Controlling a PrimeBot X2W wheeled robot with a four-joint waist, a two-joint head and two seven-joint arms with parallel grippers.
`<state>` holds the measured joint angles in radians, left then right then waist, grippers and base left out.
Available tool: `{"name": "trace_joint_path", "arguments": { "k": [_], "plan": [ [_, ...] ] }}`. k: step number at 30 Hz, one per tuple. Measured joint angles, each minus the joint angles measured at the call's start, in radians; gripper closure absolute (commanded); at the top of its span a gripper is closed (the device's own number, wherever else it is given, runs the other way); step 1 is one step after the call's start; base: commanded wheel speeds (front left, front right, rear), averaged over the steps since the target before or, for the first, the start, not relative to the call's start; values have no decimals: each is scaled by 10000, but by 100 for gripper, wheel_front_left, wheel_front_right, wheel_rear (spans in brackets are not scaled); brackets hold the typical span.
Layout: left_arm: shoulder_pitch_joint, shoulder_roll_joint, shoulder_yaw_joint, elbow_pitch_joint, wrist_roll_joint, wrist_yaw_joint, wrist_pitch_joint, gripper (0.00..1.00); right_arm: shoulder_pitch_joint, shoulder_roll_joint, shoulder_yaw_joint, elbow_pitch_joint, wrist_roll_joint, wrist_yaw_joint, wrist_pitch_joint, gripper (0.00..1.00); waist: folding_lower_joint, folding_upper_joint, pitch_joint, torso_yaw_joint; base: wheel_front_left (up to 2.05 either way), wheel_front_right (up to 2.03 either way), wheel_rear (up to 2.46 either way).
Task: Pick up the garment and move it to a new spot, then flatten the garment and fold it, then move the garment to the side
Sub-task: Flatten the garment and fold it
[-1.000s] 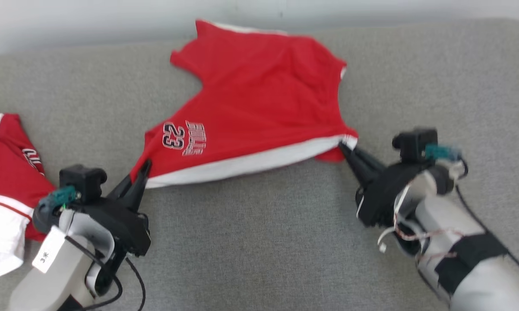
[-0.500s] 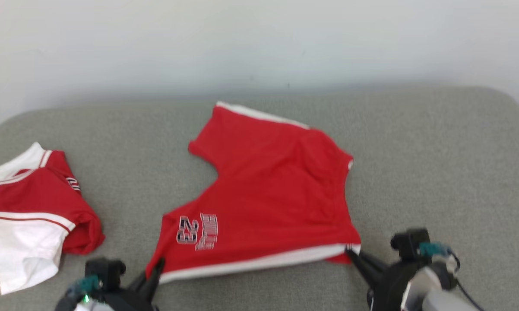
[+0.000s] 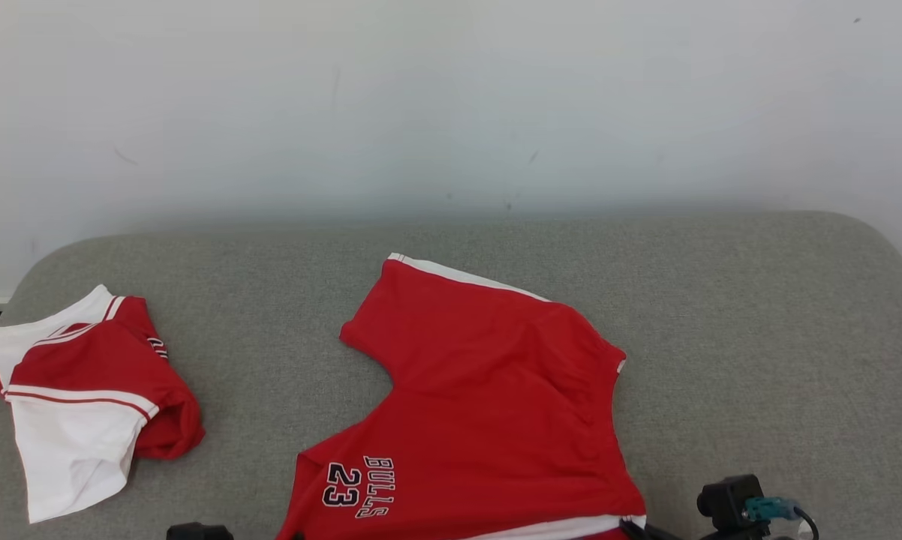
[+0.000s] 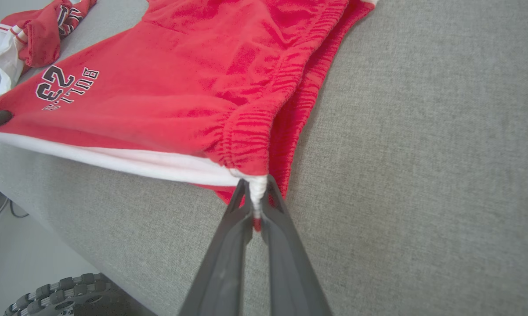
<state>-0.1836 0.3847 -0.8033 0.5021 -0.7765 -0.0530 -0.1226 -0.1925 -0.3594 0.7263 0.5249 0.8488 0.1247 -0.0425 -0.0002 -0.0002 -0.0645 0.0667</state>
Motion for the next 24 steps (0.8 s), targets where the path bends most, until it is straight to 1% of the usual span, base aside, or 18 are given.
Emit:
{"name": "trace_joint_path", "arguments": {
  "k": [8,15,16,17,18,24],
  "plan": [
    [199,-8,-105,-81,-81,17,267,100,237,-15,127,-125,138,-2,332,100,1,0,-2,-42,0,0,0],
    [194,-63,-86,-81,-150,130,397,100,205,-12,167,-198,132,-58,516,100,2,1,42,-43,0,0,0],
    [188,-82,-69,-81,-150,192,399,69,204,-13,163,-201,132,-82,523,100,2,1,47,-35,0,0,0],
    [179,-90,-61,-81,-148,209,399,0,203,-15,165,-209,132,-117,529,53,2,1,52,-25,0,0,0],
    [173,-100,-48,-81,-150,257,401,0,203,-21,153,-232,132,-123,525,0,2,2,56,-15,0,0,0],
    [165,-13,94,-357,-146,422,374,0,193,-77,-81,-585,222,-161,512,0,2,1,49,54,0,0,0]
  ]
}}
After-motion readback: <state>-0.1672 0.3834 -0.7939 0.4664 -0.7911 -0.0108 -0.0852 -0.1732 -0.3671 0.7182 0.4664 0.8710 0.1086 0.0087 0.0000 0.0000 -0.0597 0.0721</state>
